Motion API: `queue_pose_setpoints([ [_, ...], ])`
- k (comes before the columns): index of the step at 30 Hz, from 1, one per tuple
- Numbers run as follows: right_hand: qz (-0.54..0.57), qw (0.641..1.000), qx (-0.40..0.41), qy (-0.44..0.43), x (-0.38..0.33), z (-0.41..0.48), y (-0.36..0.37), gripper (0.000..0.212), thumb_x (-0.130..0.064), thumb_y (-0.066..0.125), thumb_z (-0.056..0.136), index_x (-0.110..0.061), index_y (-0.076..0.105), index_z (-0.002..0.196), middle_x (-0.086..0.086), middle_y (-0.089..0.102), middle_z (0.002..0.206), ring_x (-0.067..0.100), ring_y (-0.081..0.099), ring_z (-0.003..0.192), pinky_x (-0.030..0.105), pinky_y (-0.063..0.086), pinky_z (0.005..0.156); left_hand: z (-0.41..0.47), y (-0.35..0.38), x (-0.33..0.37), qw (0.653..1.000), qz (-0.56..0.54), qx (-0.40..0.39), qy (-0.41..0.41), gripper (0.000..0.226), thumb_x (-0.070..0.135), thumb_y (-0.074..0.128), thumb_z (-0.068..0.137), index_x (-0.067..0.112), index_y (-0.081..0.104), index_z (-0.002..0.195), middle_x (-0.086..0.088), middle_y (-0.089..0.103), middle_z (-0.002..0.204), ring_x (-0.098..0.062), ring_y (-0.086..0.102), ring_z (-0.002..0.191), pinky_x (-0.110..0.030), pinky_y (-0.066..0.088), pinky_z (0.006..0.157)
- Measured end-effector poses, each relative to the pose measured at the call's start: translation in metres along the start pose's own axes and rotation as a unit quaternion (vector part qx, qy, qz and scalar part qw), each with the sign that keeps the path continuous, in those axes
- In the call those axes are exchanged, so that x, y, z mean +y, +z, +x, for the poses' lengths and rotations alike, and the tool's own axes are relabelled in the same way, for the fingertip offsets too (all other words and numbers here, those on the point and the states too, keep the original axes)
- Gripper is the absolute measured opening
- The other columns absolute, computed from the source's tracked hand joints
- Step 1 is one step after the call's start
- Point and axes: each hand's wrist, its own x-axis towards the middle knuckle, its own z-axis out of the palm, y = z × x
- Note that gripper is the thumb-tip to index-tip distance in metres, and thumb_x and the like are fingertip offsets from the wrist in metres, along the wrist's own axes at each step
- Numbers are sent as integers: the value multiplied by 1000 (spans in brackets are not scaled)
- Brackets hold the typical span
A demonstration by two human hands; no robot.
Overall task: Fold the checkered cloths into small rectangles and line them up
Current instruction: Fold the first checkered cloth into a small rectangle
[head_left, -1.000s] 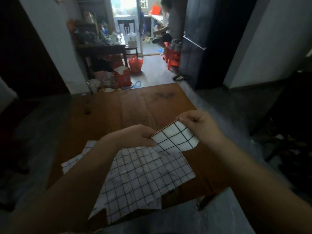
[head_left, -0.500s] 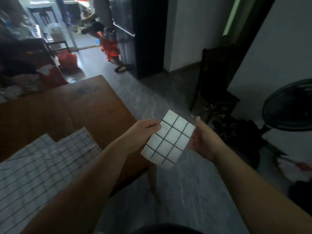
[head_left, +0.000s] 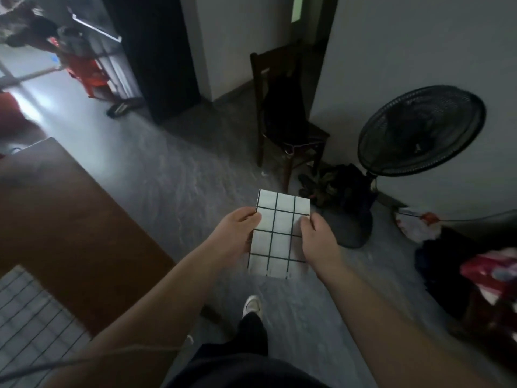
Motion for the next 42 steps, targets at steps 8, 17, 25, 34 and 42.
queue_pose_setpoints([
  [8, -77, 996, 34, -39, -25, 129, -5, 26, -32, 47, 106, -9, 60, 101, 3, 63, 89, 20, 59, 86, 42, 49, 81, 124, 1, 44, 999, 27, -41, 21, 22, 7, 61, 99, 20, 68, 114, -7, 78, 104, -29, 76, 95, -49, 63, 83],
  [17, -18, 996, -79, -36, -113, 301, 54, 15, -33, 57, 101, -19, 64, 104, 1, 72, 97, 19, 69, 91, 45, 58, 85, 286, -79, 141, 997, -53, 27, 42, 20, 3, 62, 98, 15, 69, 113, -13, 77, 104, -30, 74, 92, -51, 62, 86],
  [25, -78, 981, -115, -139, -194, 421, 148, 4, -21, 57, 101, -18, 60, 99, -4, 67, 88, 14, 63, 83, 33, 50, 75, 352, -171, 181, 988, -149, 34, 25, 47, -10, 58, 96, 16, 53, 134, -19, 74, 117, -36, 73, 102, -53, 62, 84],
  [34, -39, 954, -249, -161, -287, 553, 309, 19, -27, 44, 107, -17, 59, 105, 2, 67, 91, 21, 64, 86, 46, 55, 81, 470, -307, 229, 959, -208, 184, 59, 43, -8, 57, 97, 11, 55, 135, -8, 78, 101, -24, 76, 89, -37, 61, 68],
  [42, 12, 884, -437, -165, -419, 635, 478, 20, -27, 34, 110, -13, 47, 117, 21, 64, 103, 39, 66, 90, 62, 58, 76, 522, -456, 300, 920, -231, 309, 65, 46, 1, 59, 98, 35, 54, 128, -9, 73, 114, -29, 73, 103, -45, 63, 79],
])
